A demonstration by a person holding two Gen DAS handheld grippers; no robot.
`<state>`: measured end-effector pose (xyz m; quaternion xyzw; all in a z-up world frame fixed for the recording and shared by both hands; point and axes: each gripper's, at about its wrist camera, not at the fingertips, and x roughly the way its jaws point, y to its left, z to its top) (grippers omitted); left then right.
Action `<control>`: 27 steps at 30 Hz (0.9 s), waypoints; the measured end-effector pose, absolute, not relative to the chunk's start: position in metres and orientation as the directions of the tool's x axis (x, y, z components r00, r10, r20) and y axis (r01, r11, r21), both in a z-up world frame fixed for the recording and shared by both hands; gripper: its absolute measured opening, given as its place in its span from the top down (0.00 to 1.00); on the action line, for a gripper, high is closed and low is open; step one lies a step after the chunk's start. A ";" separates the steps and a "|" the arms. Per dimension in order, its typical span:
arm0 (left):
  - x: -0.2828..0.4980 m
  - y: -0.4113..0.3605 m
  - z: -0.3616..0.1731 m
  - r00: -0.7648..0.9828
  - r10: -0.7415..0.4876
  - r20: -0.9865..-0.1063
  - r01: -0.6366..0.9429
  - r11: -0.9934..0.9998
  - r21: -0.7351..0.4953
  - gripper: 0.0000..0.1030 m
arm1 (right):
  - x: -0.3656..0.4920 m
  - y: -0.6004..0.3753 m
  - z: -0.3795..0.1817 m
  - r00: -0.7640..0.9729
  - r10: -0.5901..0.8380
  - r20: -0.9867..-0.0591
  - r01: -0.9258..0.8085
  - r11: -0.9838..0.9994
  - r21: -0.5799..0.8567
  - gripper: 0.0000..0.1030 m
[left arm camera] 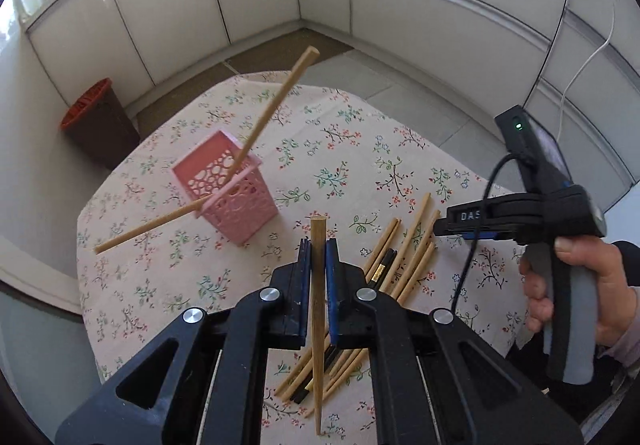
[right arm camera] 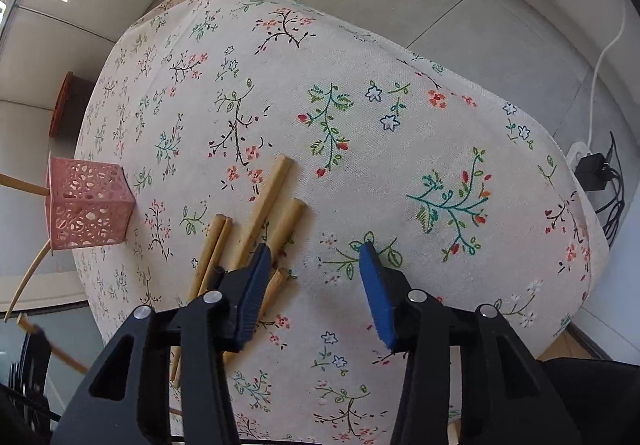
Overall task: Organize utensils
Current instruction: 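Lower the left gripper onto the chopstick pile and grasp one, then lift the chopstick with the left gripper while the right gripper grasps another chopstick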
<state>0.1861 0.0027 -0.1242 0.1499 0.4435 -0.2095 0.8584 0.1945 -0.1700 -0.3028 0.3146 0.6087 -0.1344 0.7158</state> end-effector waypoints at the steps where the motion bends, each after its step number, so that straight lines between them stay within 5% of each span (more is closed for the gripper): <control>1: 0.180 0.009 -0.117 0.534 -0.236 -0.812 0.486 0.871 0.066 0.94 | 0.197 -0.168 -0.303 0.221 0.184 -0.958 0.591 0.756 0.282 0.64; 8: 0.159 0.028 -0.092 0.610 -0.276 -0.742 0.466 0.883 0.054 0.94 | 0.221 -0.145 -0.308 0.124 0.092 -0.988 0.661 0.735 0.152 0.85; 13: 0.157 0.042 -0.084 0.631 -0.293 -0.718 0.446 0.895 0.027 0.94 | 0.232 -0.130 -0.309 0.110 0.013 -0.994 0.699 0.710 0.086 0.87; 27: 0.140 0.051 -0.060 0.683 -0.295 -0.668 0.405 0.914 0.009 0.94 | 0.211 -0.144 -0.256 0.390 0.148 -0.909 0.538 0.765 0.355 0.93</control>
